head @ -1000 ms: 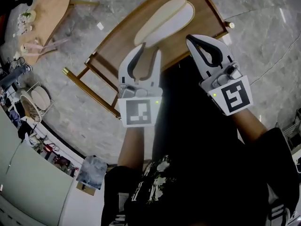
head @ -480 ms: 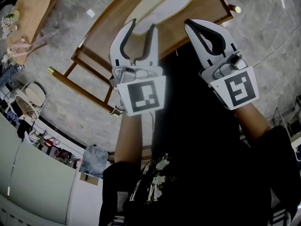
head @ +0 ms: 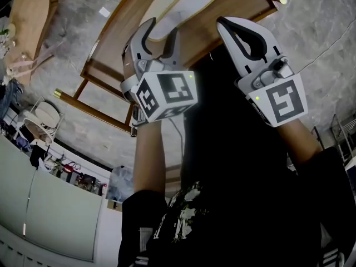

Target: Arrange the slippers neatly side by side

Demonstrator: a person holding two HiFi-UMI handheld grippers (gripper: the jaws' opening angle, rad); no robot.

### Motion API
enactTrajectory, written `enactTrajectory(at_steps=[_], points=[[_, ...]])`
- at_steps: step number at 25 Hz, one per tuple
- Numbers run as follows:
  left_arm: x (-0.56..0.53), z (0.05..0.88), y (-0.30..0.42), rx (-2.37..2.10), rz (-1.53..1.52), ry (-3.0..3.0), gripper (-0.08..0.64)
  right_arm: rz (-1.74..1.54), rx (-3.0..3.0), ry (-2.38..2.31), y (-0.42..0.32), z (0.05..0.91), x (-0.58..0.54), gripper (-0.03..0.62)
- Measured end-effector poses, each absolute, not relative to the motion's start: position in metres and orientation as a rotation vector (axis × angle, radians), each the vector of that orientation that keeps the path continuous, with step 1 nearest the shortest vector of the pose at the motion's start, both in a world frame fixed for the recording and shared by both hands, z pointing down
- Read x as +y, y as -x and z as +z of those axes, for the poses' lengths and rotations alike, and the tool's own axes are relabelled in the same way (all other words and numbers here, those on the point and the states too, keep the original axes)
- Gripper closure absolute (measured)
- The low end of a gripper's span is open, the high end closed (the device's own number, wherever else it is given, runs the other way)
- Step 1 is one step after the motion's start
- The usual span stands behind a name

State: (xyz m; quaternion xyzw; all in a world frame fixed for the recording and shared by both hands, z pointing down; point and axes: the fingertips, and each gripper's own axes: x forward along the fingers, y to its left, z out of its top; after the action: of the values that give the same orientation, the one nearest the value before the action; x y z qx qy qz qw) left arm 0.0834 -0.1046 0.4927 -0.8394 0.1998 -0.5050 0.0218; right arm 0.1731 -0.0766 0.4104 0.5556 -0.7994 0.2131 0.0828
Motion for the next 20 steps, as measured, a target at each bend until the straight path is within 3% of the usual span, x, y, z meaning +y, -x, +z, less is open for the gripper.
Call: enactTrajectory(at_steps=[7, 18, 20], points=[[-0.115, 0.512, -0.085, 0.445, -1.771, 2.541, 0.413, 0.691, -2.355, -1.684, -0.182, 0.419, -0.075, 0.595], [-0.120, 0.531, -0.092, 0.178, -2.024, 2.472, 0.428, 0.701, -2.356, -1.741, -0.197, 0.419, -0.083, 0.595], [-0.120, 0.532, -0.093, 0.161, -2.045, 2.455, 0.460, 0.709, -2.351, -1.742, -0.198, 0.420, -0.082, 0.595]])
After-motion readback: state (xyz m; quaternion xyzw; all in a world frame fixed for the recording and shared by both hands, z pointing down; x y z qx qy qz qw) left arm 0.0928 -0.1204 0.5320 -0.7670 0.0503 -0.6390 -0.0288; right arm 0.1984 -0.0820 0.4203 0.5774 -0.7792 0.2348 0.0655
